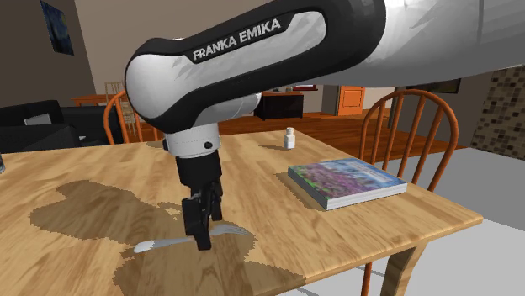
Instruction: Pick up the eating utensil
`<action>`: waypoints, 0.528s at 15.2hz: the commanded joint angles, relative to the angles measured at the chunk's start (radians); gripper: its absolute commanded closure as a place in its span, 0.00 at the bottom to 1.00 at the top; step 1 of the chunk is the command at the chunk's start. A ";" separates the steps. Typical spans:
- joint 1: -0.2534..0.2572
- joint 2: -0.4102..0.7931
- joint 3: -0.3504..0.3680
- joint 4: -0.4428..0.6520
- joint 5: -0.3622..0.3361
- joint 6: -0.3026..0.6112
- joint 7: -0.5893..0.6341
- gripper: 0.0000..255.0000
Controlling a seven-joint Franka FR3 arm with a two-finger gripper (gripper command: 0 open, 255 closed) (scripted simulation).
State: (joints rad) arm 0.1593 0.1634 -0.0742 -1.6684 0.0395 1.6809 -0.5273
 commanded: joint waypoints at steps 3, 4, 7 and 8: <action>-0.001 0.001 -0.001 -0.010 0.000 0.012 -0.002 1.00; -0.001 0.000 -0.001 -0.011 0.000 0.012 -0.002 1.00; -0.001 0.001 -0.001 -0.010 0.000 0.012 -0.003 1.00; -0.001 0.000 -0.001 -0.011 0.000 0.012 -0.002 1.00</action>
State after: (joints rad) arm 0.1584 0.1629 -0.0748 -1.6780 0.0397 1.6924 -0.5295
